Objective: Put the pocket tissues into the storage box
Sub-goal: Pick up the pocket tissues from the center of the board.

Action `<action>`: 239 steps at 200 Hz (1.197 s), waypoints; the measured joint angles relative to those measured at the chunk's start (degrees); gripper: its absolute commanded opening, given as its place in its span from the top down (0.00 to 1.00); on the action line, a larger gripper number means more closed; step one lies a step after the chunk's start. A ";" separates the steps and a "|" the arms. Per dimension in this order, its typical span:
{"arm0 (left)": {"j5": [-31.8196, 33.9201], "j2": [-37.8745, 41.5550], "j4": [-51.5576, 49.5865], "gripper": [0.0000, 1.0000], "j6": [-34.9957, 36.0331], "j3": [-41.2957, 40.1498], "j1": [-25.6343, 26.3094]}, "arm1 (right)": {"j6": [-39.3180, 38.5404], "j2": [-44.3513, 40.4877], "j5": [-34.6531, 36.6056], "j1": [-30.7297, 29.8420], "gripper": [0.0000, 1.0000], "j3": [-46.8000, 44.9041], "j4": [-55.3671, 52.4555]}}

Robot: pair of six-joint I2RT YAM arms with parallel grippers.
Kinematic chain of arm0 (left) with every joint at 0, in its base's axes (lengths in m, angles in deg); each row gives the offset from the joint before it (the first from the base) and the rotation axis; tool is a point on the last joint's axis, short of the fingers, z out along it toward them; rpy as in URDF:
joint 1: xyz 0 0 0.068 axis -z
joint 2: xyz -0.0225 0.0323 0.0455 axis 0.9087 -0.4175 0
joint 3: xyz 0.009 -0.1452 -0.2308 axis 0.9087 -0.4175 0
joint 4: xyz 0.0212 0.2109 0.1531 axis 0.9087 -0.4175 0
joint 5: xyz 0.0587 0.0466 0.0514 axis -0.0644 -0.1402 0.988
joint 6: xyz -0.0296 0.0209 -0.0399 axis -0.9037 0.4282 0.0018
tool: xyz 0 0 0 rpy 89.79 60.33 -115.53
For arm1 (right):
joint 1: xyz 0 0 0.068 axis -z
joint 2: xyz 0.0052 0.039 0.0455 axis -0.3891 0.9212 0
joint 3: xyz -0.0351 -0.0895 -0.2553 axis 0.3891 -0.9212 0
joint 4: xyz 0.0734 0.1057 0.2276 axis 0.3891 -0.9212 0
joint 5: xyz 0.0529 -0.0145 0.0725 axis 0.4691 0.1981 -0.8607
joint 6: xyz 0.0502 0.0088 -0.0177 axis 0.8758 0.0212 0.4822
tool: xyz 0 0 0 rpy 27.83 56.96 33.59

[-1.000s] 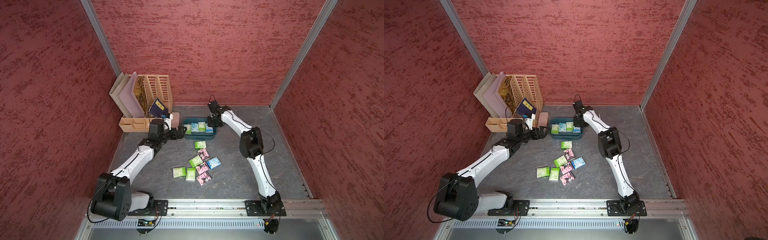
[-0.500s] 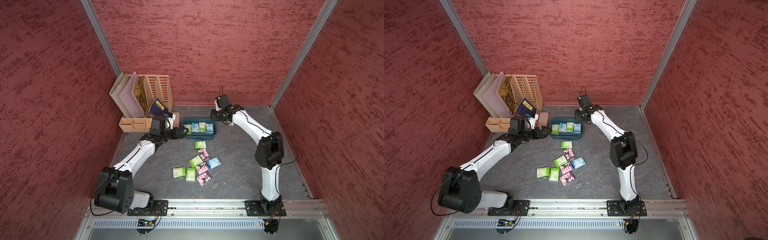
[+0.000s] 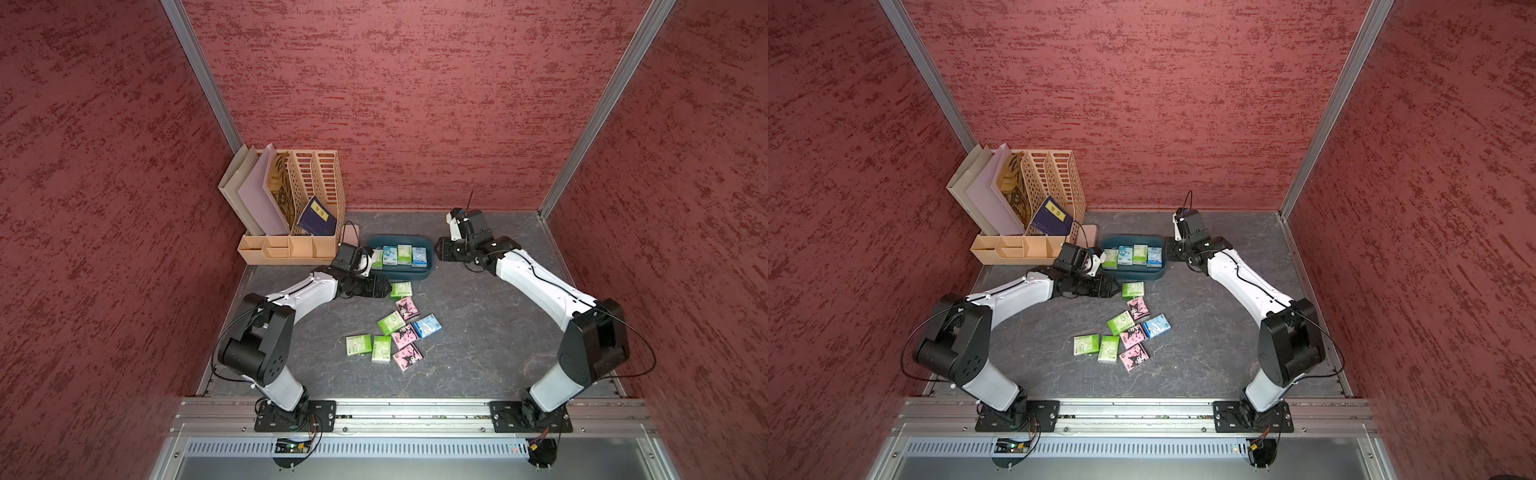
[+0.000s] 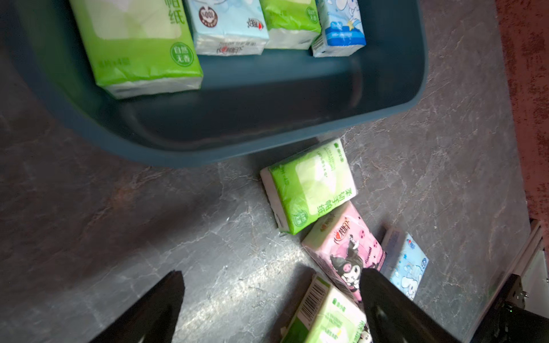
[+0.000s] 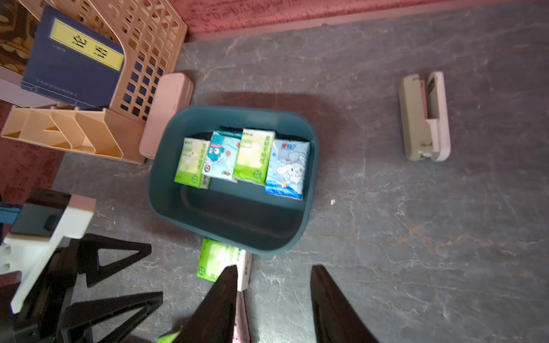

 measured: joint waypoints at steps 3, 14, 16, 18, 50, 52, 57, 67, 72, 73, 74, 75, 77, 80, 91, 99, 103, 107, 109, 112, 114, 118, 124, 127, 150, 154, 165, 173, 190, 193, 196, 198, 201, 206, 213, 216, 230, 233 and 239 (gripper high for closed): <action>0.09 -0.26 -0.04 0.05 -0.15 0.24 0.15 | 0.00 0.00 -0.04 0.00 0.56 -0.35 0.02; 0.61 -1.68 -0.04 0.05 -0.70 1.20 0.72 | 0.00 -0.07 -0.26 0.04 0.56 -1.09 0.07; 0.79 -1.97 -0.04 0.05 -0.81 1.42 0.87 | 0.00 -0.09 -0.31 0.04 0.56 -1.16 0.07; 0.94 -2.23 -0.07 0.05 -0.87 1.64 0.98 | 0.00 -0.11 -0.35 0.04 0.56 -1.27 0.07; 2.82 -6.19 -0.68 0.05 -1.95 5.03 2.91 | 0.04 -1.46 -1.01 0.39 0.56 -2.58 0.70; 2.91 -6.40 -0.74 0.05 -1.97 5.22 2.99 | 0.04 -1.55 -1.03 0.42 0.56 -2.58 0.70; 3.08 -6.75 -0.87 0.05 -2.08 5.60 3.19 | 0.04 -1.79 -1.14 0.44 0.55 -2.58 0.85; 3.58 -7.41 -1.40 0.05 -2.14 6.29 3.58 | 0.02 -2.21 -1.31 0.55 0.55 -2.58 1.03; 3.87 -7.63 -1.64 0.05 -2.16 6.60 3.74 | 0.02 -2.40 -1.38 0.63 0.55 -2.58 1.05; 3.93 -7.72 -1.73 0.05 -2.16 6.71 3.80 | 0.02 -2.47 -1.42 0.66 0.55 -2.58 1.05; 3.98 -7.74 -1.77 0.05 -2.16 6.75 3.82 | 0.02 -2.47 -1.42 0.68 0.55 -2.58 1.05; 4.04 -7.78 -1.86 0.05 -2.16 6.84 3.87 | 0.02 -2.51 -1.44 0.70 0.55 -2.58 1.05; 4.11 -7.82 -2.01 0.06 -2.19 6.99 3.96 | 0.02 -2.58 -1.46 0.74 0.55 -2.58 1.05; 4.22 -8.04 -2.16 0.06 -2.21 7.17 4.04 | 0.02 -2.67 -1.49 0.81 0.55 -2.58 1.05; 4.55 -8.63 -2.75 0.08 -2.29 8.02 4.37 | 0.02 -2.86 -1.66 1.16 0.55 -2.58 1.03; 4.74 -9.27 -2.95 0.09 -2.38 8.61 4.61 | 0.00 -2.99 -1.77 1.42 0.55 -2.60 1.03; 4.94 -9.64 -3.19 0.10 -2.43 9.01 4.74 | 0.00 -3.10 -1.84 1.55 0.55 -2.69 1.07; 5.05 -10.05 -3.32 0.10 -2.49 9.33 4.87 | 0.00 -3.30 -1.88 1.70 0.55 -2.84 1.11; 5.18 -10.25 -3.41 0.10 -2.47 9.51 4.94 | 0.00 -3.39 -1.88 1.79 0.55 -2.95 1.14; 5.27 -10.51 -3.54 0.10 -2.49 9.75 5.03 | 0.00 -3.54 -1.90 1.88 0.55 -3.08 1.11; 5.35 -10.71 -3.67 0.11 -2.51 9.92 5.09 | 0.00 -3.67 -1.92 1.97 0.55 -3.19 1.14; 5.49 -11.10 -3.76 0.11 -2.49 10.19 5.25 | -0.02 -3.87 -1.95 2.05 0.55 -3.39 1.11; 5.68 -11.56 -4.02 0.12 -2.49 10.54 5.42 | 0.00 -4.26 -2.08 2.27 0.55 -3.74 1.09; 5.81 -11.85 -4.17 0.13 -2.51 10.73 5.57 | -0.02 -4.46 -2.10 2.38 0.55 -3.85 1.05; 6.29 -13.16 -5.31 0.18 -2.45 11.87 6.36 | -0.07 -5.40 -2.47 3.08 0.55 -4.42 1.03; 6.29 -13.35 -5.33 0.19 -2.54 11.98 6.47 | -0.09 -5.51 -2.49 3.19 0.55 -4.46 0.92; 6.51 -13.81 -5.55 0.21 -2.54 12.20 6.67 | -0.17 -5.75 -2.56 3.39 0.55 -4.50 0.92; 6.62 -14.16 -5.79 0.23 -2.51 12.37 6.80 | -0.22 -5.90 -2.58 3.52 0.55 -4.52 0.92; 6.75 -14.82 -6.27 0.30 -2.56 12.92 6.93 | -0.28 -6.38 -2.80 3.72 0.55 -4.92 0.87; 6.80 -14.93 -6.32 0.32 -2.62 13.05 6.93 | -0.33 -6.45 -2.82 3.72 0.55 -4.96 0.87; 6.78 -15.04 -6.45 0.35 -2.67 13.22 6.93 | -0.39 -6.54 -2.84 3.76 0.55 -5.05 0.90; 6.82 -15.13 -6.51 0.37 -2.62 13.38 6.93 | -0.42 -6.56 -2.86 3.76 0.55 -5.07 0.87; 6.82 -15.21 -6.62 0.39 -2.91 13.55 6.93 | -0.42 -6.62 -2.86 3.80 0.55 -5.11 0.85; 6.88 -15.37 -6.69 0.43 -2.80 13.84 6.93 | -0.46 -6.67 -2.91 3.82 0.55 -5.18 0.83; 6.86 -15.63 -6.84 0.47 -3.02 14.36 6.95 | -0.52 -6.73 -2.93 3.87 0.55 -5.29 0.87; 6.88 -15.69 -6.99 0.48 -2.69 14.58 6.95 | -0.55 -6.75 -2.93 3.87 0.55 -5.35 0.85; 6.86 -16.06 -7.15 0.55 -2.75 15.43 6.97 | -0.66 -7.02 -2.93 3.91 0.55 -5.68 0.79; 6.84 -16.15 -7.15 0.55 -3.10 15.56 6.97 | -0.68 -7.08 -2.95 3.91 0.55 -5.70 0.72; 6.78 -16.22 -7.19 0.55 -2.99 15.72 6.99 | -0.70 -7.21 -2.95 3.93 0.55 -5.73 0.66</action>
